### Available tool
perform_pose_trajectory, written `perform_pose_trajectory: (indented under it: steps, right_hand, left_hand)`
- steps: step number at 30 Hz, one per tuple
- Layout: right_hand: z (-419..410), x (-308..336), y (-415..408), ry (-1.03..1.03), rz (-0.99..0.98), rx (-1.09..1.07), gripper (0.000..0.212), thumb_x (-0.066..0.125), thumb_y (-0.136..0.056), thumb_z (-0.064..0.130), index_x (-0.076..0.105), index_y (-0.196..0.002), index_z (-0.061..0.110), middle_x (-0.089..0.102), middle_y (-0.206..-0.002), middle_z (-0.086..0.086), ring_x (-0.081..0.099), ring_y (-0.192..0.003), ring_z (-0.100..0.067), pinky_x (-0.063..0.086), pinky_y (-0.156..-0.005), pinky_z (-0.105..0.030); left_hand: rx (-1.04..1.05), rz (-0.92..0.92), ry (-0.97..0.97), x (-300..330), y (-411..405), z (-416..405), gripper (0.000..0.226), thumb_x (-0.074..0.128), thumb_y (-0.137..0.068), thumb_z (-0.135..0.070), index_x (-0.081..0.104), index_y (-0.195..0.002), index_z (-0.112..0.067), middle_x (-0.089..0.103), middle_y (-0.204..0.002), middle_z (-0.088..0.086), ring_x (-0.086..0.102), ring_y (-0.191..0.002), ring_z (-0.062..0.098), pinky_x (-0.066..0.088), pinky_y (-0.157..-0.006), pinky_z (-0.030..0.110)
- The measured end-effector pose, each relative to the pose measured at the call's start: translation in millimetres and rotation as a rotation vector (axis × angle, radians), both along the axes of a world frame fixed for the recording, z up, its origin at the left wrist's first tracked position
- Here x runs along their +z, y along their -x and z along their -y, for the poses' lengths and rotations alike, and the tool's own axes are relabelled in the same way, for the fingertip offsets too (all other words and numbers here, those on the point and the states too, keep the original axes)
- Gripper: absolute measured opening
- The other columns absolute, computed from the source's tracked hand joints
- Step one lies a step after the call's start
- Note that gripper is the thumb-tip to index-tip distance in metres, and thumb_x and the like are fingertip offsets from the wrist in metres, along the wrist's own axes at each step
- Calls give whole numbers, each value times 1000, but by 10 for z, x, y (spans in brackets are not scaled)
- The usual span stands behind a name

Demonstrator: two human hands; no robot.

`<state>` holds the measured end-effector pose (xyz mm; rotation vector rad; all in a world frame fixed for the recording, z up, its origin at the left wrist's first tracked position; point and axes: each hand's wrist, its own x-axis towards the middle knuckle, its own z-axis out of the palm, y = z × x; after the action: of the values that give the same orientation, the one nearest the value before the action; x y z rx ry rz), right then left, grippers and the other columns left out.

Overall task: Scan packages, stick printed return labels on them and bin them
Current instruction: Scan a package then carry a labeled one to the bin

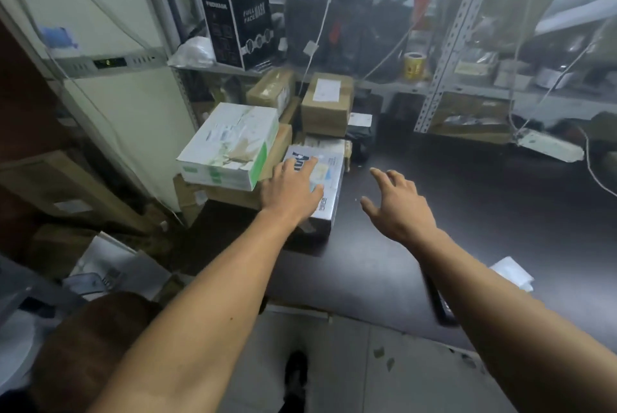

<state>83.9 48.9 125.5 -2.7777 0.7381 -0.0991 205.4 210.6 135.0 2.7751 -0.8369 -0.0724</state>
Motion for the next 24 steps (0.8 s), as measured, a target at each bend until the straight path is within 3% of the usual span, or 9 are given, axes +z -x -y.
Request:
perform_pose_trajectory:
  steps: [9,13,18,24]
  right_hand:
    - [590,310,-1285,74,-2,-28,65,48,-96,49,22,-153,30,28,-156,-8,33,-138,-32,39,-104,-49]
    - [815,292,-1804,39,3,-33,63,47,-97,49,22,-152,31,28,-157,-8,34,-137,-32,40,-104,-49]
    - [1178,143,-2386,-108,23,-41,67,49,-95,52,19,-153,36,27,-157,-10,35,-138,-34,43,-104,-49]
    - [1622,-140,-3028,-389,68,-64,68,50,-95,52,19,-153,37,31,-155,-13,48,-130,-33,43,-104,-44]
  left_hand:
    - [-52,-12,91,206,-1474,779,59,44,-100,-46,25,-153,-35,28,-157,7,33,-139,30,42,-100,45]
    - [-26,-112,164,220,-1938,1091,59,46,-99,-48,25,-153,-36,29,-156,6,36,-137,31,43,-96,42]
    - [34,-227,233,77,-2438,1442,59,50,-98,-46,25,-152,-41,21,-160,7,34,-140,33,42,-101,45]
    - [135,-362,314,-197,-2938,1731,62,54,-95,-48,24,-149,-48,35,-153,8,40,-136,34,42,-106,53]
